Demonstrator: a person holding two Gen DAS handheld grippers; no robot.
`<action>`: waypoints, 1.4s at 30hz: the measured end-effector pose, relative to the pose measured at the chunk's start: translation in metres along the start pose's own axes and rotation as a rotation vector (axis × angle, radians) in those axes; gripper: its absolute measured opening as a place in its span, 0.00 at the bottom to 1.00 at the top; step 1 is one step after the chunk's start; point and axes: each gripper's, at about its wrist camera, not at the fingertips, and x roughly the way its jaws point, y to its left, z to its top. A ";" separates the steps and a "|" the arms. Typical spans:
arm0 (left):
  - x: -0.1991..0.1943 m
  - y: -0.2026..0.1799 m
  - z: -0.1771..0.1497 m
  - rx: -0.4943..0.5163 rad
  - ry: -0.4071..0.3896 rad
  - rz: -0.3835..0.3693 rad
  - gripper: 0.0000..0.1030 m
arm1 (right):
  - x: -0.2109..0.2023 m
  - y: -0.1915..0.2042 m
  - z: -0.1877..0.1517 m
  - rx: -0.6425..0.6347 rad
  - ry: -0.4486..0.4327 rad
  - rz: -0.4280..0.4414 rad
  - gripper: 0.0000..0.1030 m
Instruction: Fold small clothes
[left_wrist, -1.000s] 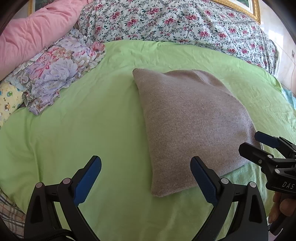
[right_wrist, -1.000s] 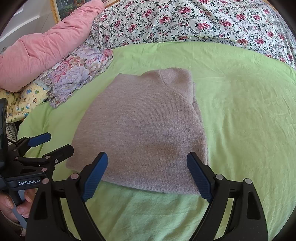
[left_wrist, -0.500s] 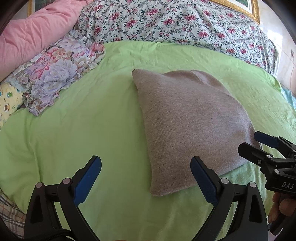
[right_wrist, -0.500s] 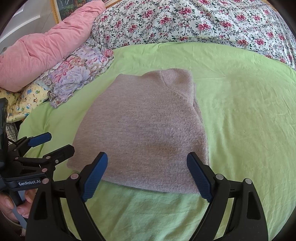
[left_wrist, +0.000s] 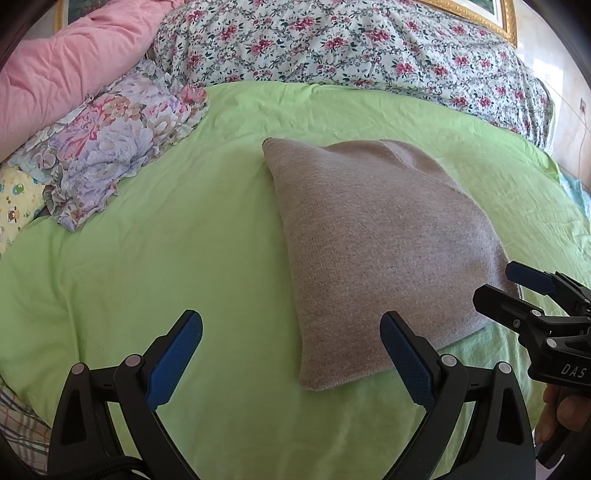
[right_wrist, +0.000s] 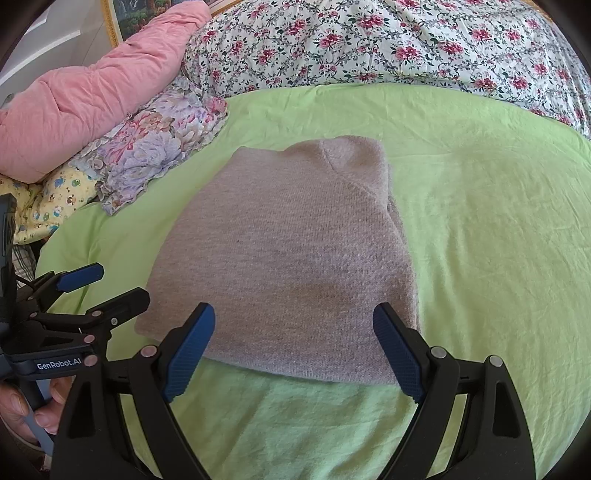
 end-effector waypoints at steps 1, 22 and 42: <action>0.000 0.000 0.000 0.000 0.000 0.001 0.94 | 0.000 0.000 0.000 0.000 0.001 0.000 0.85; -0.001 -0.003 0.000 0.003 -0.003 -0.004 0.94 | -0.001 0.002 -0.001 0.002 -0.001 -0.003 0.85; -0.004 -0.004 0.000 0.005 -0.007 -0.005 0.94 | -0.002 0.005 -0.002 0.005 -0.003 -0.003 0.85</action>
